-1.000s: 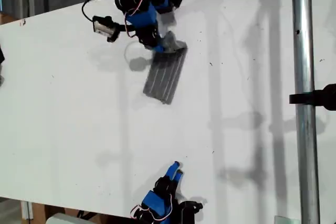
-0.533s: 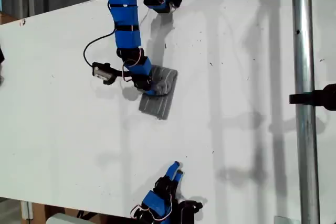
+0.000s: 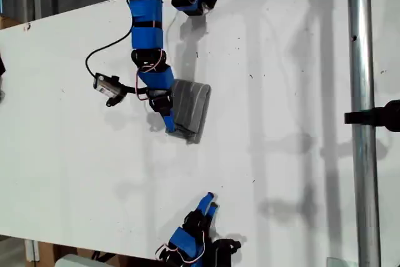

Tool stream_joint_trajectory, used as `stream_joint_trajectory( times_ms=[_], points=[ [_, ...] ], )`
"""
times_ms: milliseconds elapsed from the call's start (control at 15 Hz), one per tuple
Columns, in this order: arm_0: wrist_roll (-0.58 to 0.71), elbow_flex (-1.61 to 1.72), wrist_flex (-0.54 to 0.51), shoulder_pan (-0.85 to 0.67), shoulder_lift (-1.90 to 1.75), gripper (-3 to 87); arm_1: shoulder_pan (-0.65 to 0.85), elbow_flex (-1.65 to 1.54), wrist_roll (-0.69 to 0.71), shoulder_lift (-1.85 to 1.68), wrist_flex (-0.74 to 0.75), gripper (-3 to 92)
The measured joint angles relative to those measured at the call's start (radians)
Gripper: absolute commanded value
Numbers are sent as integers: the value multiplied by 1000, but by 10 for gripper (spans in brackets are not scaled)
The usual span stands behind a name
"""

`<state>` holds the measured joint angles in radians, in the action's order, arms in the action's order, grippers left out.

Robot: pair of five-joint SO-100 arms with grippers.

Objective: Grasp corners of a towel and fold twice.

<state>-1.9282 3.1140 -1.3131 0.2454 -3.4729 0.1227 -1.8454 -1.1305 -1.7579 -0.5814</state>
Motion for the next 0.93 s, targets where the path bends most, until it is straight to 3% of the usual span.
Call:
stream_joint_trajectory(
  times_ms=[67, 200, 400, 467, 600, 933],
  points=[
    [52, 0, 0, 0, 0, 188, -9, -80, -23, -129, -89, 59],
    [337, 0, -2, -2, 0, 178, -35, -336, -124, -466, -331, -2],
    [851, 0, 5, 2, 0, 159, -77, -864, -307, -1285, -726, 16],
    [891, 0, 3, 3, 0, 152, -89, -916, -354, -1454, -815, 110],
    [913, 0, 2, 3, 0, 140, -101, -1032, -437, -1509, -884, 122],
    [917, 0, 2, 3, 0, 137, -124, -1055, -382, -1531, -900, 122]
  ],
)
